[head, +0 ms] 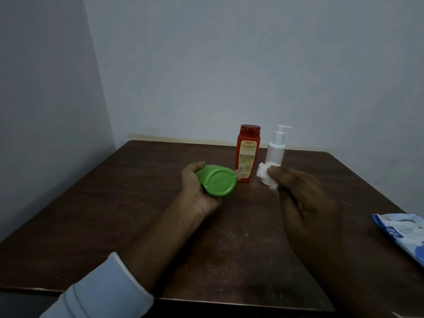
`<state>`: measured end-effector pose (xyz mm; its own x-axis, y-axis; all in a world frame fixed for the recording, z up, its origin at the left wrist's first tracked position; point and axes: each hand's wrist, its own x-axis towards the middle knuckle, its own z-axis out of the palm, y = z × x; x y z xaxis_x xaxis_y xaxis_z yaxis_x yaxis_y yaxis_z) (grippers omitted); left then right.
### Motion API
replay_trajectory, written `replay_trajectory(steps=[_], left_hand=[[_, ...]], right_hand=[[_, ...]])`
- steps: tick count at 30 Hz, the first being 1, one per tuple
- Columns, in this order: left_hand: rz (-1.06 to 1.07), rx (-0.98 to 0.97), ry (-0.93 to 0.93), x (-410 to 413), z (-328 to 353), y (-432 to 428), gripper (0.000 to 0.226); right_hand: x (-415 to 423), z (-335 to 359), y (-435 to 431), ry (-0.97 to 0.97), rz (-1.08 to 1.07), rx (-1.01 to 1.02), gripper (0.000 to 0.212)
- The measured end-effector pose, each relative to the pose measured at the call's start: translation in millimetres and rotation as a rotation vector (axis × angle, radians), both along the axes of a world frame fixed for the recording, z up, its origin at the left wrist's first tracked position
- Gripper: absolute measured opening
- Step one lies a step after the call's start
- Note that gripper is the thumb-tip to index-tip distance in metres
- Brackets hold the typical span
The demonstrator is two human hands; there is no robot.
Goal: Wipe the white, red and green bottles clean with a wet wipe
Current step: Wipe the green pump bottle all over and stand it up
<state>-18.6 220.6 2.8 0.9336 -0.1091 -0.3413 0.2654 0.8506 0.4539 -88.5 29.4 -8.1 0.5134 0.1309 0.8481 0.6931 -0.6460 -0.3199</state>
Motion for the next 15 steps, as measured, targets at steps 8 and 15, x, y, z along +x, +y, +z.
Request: replay_trajectory(steps=[8, 15], left_hand=[[-0.155, 0.093, 0.024, -7.5, -1.5, -1.2, 0.032], [-0.046, 0.109, -0.007, -2.3, -2.8, -4.7, 0.030]], right_hand=[[2.5, -16.1, 63.3, -0.138, 0.048, -0.541, 0.041], [11.3, -11.3, 54.8, -0.069, -0.157, -0.315, 0.033]])
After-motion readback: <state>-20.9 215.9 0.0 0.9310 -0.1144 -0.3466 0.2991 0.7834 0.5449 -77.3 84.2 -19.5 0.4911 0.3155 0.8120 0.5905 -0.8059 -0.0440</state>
